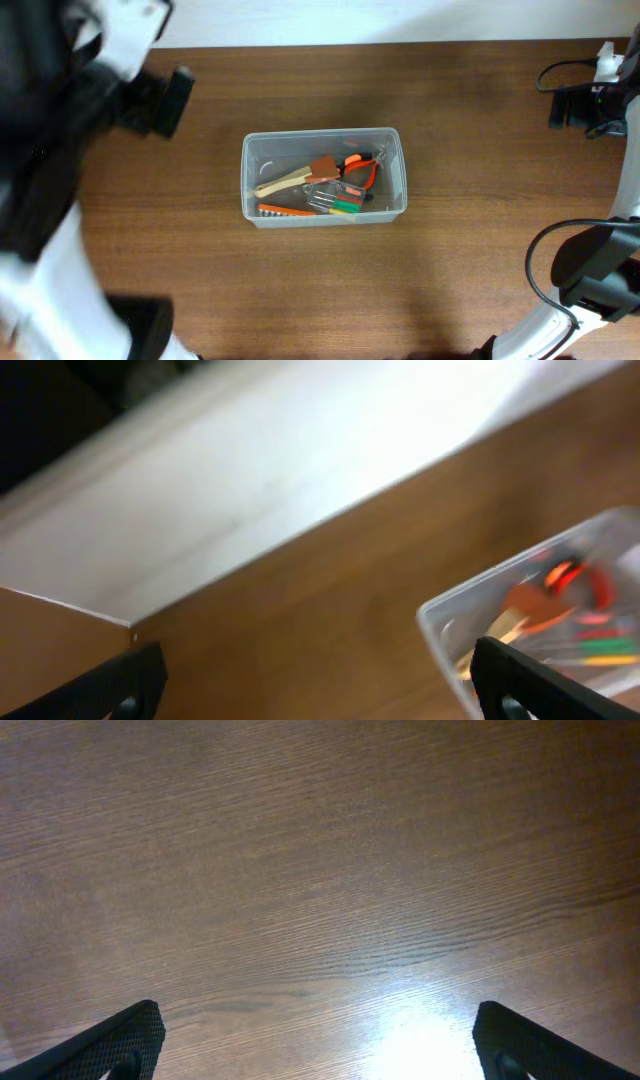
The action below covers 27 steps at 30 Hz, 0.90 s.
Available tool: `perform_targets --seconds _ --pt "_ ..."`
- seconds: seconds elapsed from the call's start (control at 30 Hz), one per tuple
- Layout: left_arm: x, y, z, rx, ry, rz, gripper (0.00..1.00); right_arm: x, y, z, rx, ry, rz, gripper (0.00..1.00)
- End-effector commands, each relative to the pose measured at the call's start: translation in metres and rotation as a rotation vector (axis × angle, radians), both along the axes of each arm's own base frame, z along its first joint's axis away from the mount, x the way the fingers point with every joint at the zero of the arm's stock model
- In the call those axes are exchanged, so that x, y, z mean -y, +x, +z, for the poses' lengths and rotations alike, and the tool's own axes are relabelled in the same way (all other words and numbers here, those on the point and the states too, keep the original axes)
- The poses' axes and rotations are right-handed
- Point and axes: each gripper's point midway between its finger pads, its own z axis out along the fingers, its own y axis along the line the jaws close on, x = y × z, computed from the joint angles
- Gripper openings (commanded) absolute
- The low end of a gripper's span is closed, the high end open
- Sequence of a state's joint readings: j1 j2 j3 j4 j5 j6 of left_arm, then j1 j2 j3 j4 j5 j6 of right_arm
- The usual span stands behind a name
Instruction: Pack container
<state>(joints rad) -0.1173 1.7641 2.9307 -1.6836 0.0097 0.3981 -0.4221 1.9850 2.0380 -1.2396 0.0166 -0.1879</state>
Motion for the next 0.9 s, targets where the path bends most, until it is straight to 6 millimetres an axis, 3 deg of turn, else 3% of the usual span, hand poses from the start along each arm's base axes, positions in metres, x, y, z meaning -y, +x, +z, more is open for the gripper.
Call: perform_targets --seconds 0.0,0.17,0.33,0.47,0.63,0.87 --pt "0.005 -0.04 0.016 0.025 -0.138 0.008 0.99 -0.002 0.001 -0.003 -0.004 0.006 0.008 0.99" --pt "-0.003 -0.109 0.013 0.022 -0.191 0.04 0.99 -0.002 0.001 -0.003 -0.004 0.006 0.007 0.99" --pt "-0.006 -0.175 -0.015 -0.002 -0.203 0.015 0.99 -0.002 0.001 -0.003 -0.004 0.006 0.007 0.99" --pt "-0.003 -0.214 -0.039 -0.018 -0.282 0.011 0.99 -0.002 0.001 -0.003 -0.004 0.006 0.008 0.99" --pt "-0.006 -0.238 -0.081 -0.086 -0.351 0.065 0.99 -0.002 0.001 -0.003 -0.004 0.006 0.008 0.99" --pt "-0.005 -0.231 -0.12 -0.156 -0.375 0.098 0.99 -0.002 0.001 -0.003 -0.004 0.006 0.007 0.99"
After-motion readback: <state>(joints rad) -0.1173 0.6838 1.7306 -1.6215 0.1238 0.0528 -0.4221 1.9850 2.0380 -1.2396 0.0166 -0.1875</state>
